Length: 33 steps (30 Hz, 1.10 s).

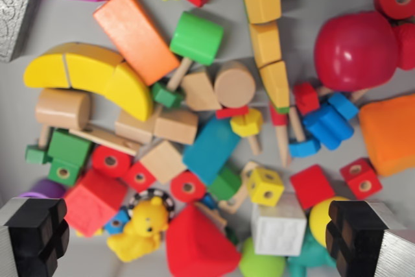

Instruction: Pick an object from the bin

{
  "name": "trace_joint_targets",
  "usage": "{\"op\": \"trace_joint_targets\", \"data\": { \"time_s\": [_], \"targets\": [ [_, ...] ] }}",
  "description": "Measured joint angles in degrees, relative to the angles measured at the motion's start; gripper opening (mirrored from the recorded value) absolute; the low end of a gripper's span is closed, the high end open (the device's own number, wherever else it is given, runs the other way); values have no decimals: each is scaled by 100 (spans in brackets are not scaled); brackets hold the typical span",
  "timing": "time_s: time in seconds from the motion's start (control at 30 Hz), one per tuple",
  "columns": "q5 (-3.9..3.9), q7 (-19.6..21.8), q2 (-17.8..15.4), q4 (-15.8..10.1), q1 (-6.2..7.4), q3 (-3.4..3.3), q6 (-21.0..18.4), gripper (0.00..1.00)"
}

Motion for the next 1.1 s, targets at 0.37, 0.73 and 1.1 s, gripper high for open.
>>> {"op": "trace_joint_targets", "data": {
  "time_s": [0.37,0.73,1.1],
  "targets": [
    [0,0,0,0,0,0,0,100],
    [0,1,-1,-66,19,20,60,100],
    [0,39,-26,-296,108,72,302,100]
  ]
}}
